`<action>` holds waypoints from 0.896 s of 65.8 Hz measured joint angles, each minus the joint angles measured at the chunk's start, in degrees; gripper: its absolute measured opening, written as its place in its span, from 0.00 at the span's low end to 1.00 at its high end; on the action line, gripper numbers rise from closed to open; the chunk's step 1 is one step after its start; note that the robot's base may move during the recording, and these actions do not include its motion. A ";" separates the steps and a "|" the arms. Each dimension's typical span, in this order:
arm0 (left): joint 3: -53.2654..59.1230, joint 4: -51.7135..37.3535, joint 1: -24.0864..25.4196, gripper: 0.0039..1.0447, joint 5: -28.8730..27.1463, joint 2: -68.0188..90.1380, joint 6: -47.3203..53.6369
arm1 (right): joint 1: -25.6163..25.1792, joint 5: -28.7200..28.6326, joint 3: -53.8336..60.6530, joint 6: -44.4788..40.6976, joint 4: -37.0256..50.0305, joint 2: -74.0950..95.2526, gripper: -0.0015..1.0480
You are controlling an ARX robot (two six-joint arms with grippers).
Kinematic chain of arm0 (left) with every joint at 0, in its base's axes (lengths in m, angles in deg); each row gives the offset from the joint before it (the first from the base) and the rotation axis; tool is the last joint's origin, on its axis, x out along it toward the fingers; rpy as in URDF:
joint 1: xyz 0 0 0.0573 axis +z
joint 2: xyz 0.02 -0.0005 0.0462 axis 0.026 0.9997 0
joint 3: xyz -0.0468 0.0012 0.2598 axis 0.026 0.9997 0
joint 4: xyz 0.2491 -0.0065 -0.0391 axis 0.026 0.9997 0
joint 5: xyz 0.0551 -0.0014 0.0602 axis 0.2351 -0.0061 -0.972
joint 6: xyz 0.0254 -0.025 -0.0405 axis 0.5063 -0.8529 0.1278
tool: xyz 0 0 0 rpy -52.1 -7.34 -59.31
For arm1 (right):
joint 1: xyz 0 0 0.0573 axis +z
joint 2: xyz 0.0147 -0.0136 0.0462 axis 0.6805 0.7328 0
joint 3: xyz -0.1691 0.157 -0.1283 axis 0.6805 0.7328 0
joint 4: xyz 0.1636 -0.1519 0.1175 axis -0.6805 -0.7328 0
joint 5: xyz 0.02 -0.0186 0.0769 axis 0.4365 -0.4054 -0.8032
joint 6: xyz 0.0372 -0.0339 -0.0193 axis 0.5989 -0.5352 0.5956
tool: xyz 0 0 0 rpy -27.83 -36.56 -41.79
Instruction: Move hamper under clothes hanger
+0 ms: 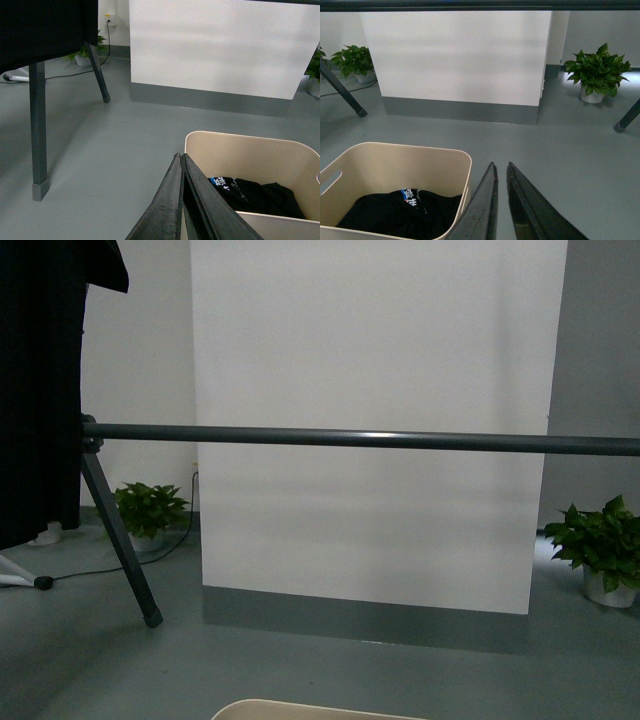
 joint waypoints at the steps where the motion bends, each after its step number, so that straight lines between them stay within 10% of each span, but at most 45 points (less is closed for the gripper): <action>1: -0.02 0.00 0.00 0.17 0.00 0.00 0.00 | 0.00 0.00 0.00 0.00 0.00 0.00 0.18; 31: -0.02 0.00 0.00 0.95 0.00 0.00 0.04 | 0.00 0.00 0.00 0.04 0.00 0.00 0.94; 59: -0.02 0.00 0.00 0.94 0.00 0.00 0.02 | 0.00 0.00 0.00 0.04 0.00 0.00 0.92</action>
